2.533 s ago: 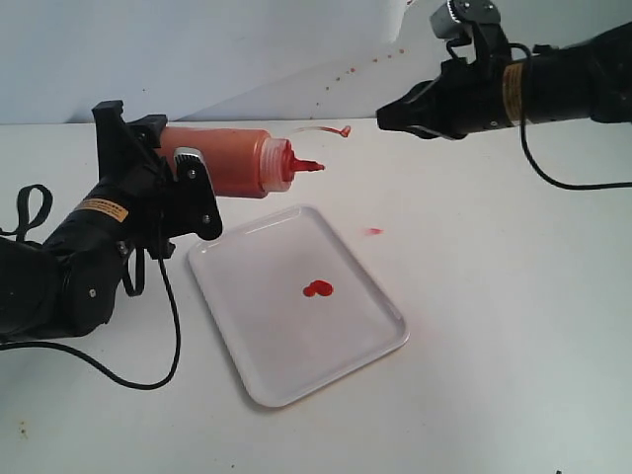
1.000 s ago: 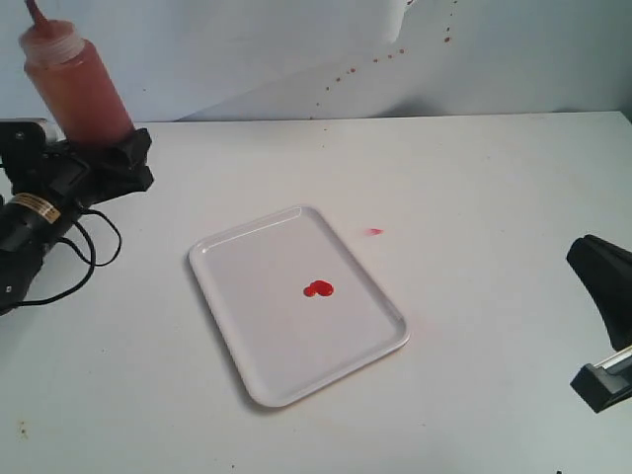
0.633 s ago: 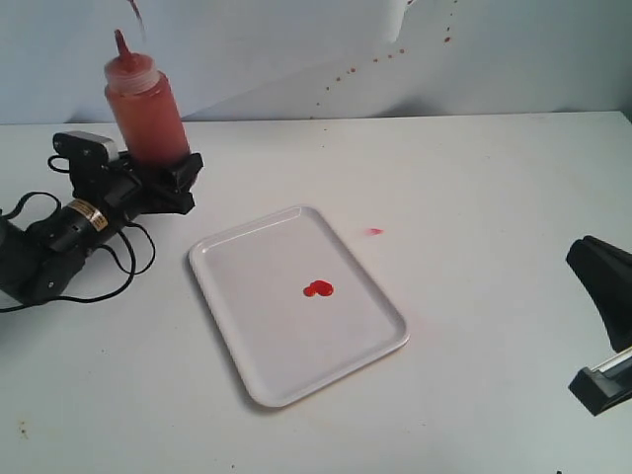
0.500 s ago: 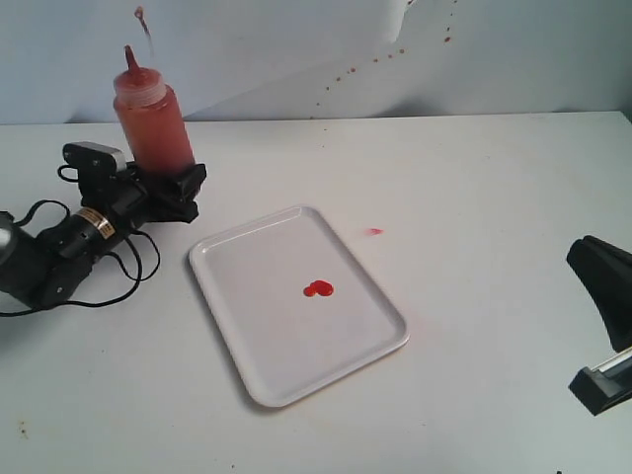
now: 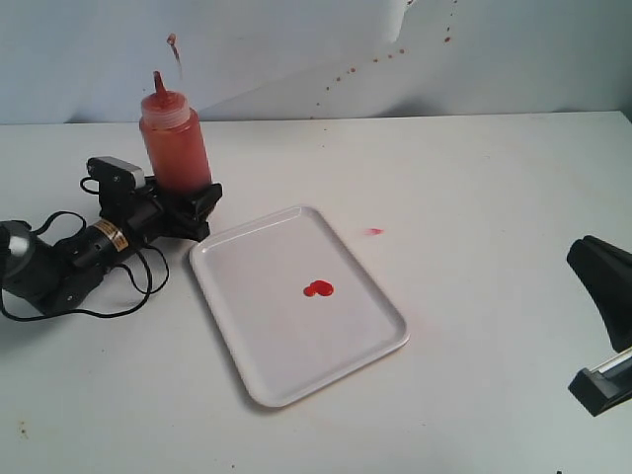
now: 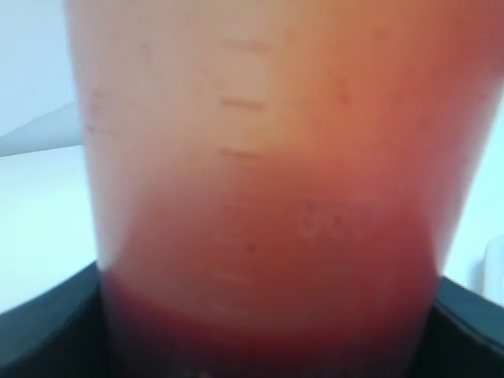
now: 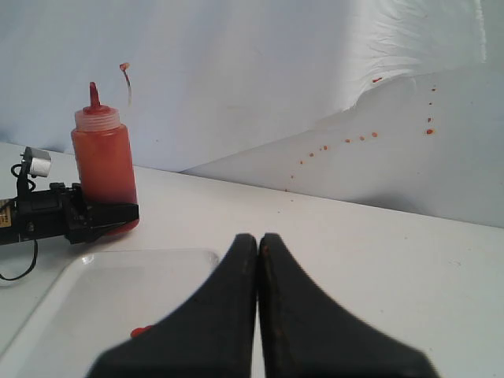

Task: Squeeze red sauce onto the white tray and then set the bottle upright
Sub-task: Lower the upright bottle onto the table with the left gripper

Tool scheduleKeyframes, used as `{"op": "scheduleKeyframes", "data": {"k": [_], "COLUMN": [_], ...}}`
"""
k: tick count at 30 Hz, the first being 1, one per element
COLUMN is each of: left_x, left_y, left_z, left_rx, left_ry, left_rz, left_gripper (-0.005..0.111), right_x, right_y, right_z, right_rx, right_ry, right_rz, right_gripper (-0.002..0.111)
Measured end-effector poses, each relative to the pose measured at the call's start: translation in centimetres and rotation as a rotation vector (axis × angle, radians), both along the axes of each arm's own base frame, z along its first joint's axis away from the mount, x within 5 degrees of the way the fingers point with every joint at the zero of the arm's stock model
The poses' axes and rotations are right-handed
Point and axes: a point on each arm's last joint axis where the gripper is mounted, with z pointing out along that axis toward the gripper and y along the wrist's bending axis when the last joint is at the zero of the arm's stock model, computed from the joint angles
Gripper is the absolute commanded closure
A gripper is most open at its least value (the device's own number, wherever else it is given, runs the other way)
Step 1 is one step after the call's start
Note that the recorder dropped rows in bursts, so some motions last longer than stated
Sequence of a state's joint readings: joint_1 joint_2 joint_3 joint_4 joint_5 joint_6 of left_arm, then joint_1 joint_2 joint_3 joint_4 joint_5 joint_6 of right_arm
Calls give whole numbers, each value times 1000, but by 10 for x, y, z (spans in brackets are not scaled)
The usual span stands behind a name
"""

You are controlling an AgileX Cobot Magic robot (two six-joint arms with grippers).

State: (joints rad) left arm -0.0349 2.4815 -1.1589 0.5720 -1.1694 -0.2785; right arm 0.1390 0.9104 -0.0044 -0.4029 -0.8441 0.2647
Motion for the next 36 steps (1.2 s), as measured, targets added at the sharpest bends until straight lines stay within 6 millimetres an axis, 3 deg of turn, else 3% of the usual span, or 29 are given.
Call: {"op": "scheduleKeyframes", "data": {"k": [36], "left_x": [5], "left_y": [1], "left_z": [-5], "left_rx": [64], "left_ry": [63], "left_rz": [0], "left_gripper": [106], "right_x": [0], "right_y": [0], "right_z": [0], "right_rx": [1], "right_ry": [0], "right_rz": [-1], "right_gripper": [108]}}
